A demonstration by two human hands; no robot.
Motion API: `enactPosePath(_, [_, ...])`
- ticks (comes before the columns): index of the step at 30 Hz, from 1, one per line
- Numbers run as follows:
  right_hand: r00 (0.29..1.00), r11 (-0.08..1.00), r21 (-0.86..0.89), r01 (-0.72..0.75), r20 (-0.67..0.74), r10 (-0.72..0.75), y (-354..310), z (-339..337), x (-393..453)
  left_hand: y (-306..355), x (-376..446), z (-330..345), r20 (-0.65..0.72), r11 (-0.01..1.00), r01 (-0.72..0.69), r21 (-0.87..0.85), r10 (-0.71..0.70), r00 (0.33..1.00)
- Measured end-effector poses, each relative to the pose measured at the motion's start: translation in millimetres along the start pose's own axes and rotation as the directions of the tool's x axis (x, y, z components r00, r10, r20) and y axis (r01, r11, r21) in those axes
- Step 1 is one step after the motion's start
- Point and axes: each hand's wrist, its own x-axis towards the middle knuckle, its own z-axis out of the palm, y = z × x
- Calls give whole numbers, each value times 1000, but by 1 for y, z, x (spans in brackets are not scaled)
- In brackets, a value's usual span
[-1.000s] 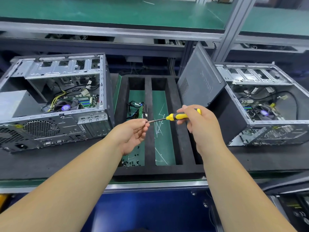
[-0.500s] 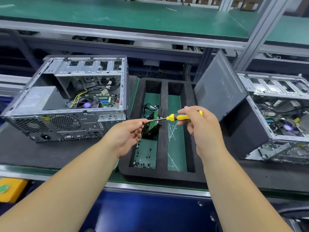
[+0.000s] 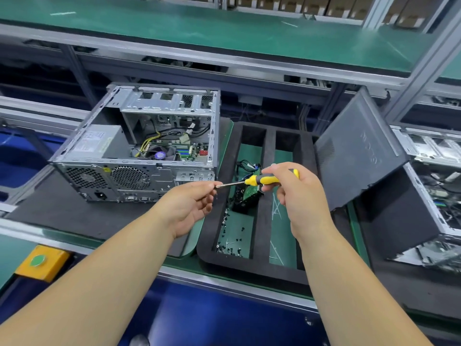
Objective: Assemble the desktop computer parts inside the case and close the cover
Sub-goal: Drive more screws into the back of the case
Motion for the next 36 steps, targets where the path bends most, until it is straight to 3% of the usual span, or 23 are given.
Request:
enactPosePath(4, [997, 998, -49, 38, 66, -35, 1, 6, 1, 6, -6, -6, -1, 999, -6, 43, 6, 1000])
enactPosePath(8, [989, 979, -189, 69, 144, -42, 3, 12, 4, 21, -13, -18, -41, 971, -108, 212, 120, 992])
enactPosePath(14, [963, 937, -298, 185, 247, -111, 0, 33, 1, 60, -23, -45, -10, 843, -347, 412, 385, 923])
enactPosePath(19, [937, 905, -387, 179, 347, -37, 3, 77, -16, 82, -27, -74, 55, 716, -447, 536, 499, 865])
enactPosePath(26, [970, 925, -379, 5, 226, 87, 20, 145, -40, 100, -24, -128, 162, 619, -441, 650, 454, 876])
enactPosePath(30, [974, 929, -344, -133, 128, 186, 43, 182, -54, 109, -15, -169, 275, 385, -497, 778, 503, 819])
enactPosePath(33, [966, 906, -364, -215, 61, 253, 64, 206, -66, 112, -4, -197, 424, 64, -516, 854, 487, 764])
enactPosePath(36, [951, 893, -341, -295, -18, 307, 83, 225, -76, 113, 7, -214, 571, -228, -528, 818, 429, 700])
